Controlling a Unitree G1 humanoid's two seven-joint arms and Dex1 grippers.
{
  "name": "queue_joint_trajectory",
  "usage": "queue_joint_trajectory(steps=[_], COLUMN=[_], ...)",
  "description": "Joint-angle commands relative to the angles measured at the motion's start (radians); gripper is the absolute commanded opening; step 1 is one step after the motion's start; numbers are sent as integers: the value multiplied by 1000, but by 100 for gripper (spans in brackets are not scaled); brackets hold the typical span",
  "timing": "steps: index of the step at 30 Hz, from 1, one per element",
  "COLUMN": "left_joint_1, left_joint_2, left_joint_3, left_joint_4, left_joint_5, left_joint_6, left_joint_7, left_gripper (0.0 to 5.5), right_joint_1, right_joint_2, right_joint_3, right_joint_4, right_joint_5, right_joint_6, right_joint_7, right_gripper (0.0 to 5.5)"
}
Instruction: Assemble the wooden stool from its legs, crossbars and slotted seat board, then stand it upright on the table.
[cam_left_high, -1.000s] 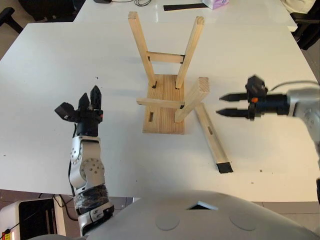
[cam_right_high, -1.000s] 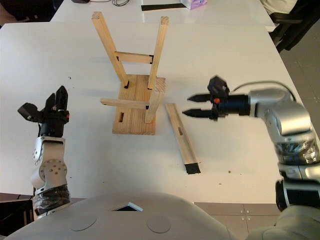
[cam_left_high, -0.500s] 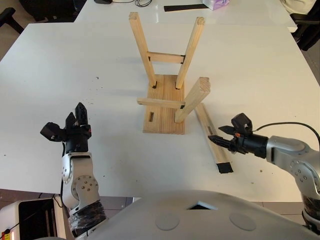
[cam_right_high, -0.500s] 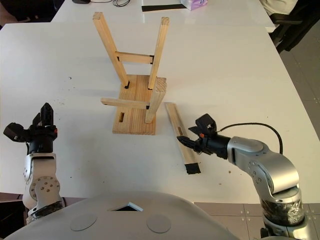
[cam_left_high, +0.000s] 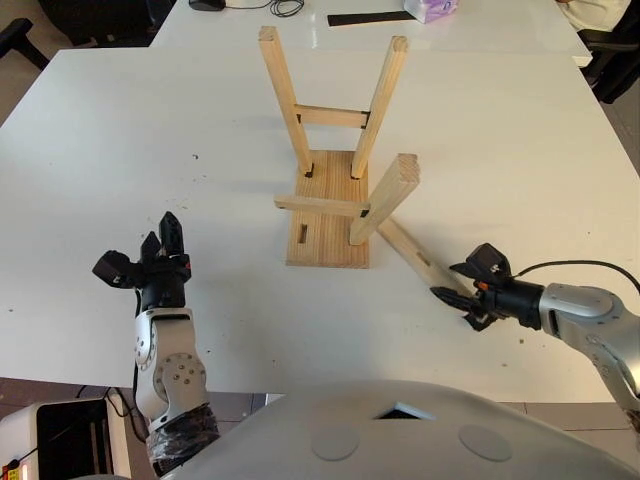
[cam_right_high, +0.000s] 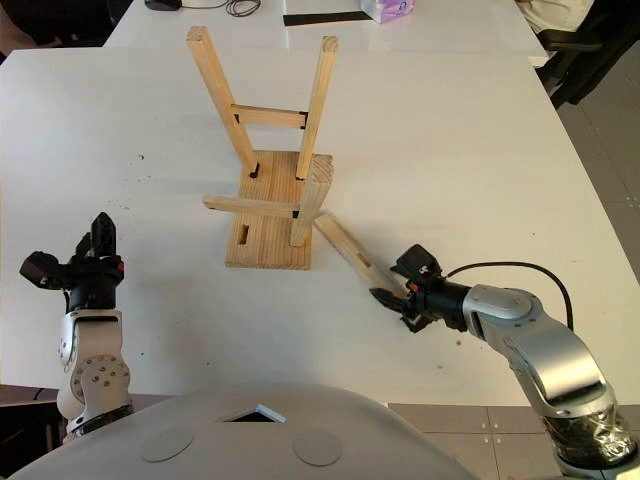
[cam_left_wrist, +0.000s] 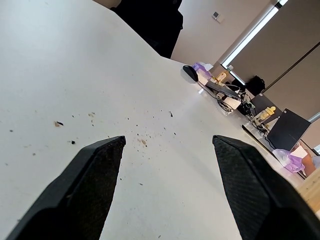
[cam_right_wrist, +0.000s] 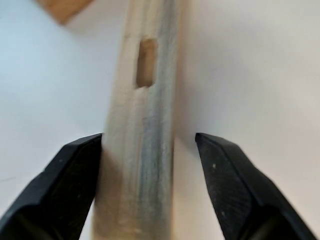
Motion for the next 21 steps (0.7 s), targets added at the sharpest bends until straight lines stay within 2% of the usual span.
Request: queue_joint_trajectory(steps=[1, 2, 9, 11, 14, 16, 18, 21], left_joint_1=[-43, -46, -63, -65, -65, -74, -99, -179], left_joint_2=[27, 29, 32, 31, 34, 45, 67, 122], left_joint_3=[-10, -11, -19, -15, -6, 9, 29, 78], left_joint_4=[30, 34, 52, 50, 50, 50, 48, 39], left_joint_5=[17, 19, 34, 31, 26, 19, 2, -52], left_joint_6=[5, 4, -12, -15, -19, -21, -17, -2], left_joint_7=[-8, -9, -16, -16, -16, -13, -8, 5], left_gripper=[326, 326, 326, 326, 326, 326, 326, 326], right_joint_1=[53, 63, 60, 15, -113, -258, -454, -799], right_joint_2=[8, 4, -19, -29, -7, 48, 136, 320], right_joint_3=[55, 60, 68, 62, 22, -58, -195, -475], right_joint_4=[102, 117, 230, 273, 354, 423, 504, 705], right_joint_5=[-77, -85, -115, -112, -58, 42, 192, 497], right_joint_6=[-54, -73, -214, -245, -241, -157, -15, 75], right_joint_7=[-18, -13, 43, 77, 128, 122, 45, -175], right_gripper=[326, 326, 236, 208, 205, 205, 205, 205])
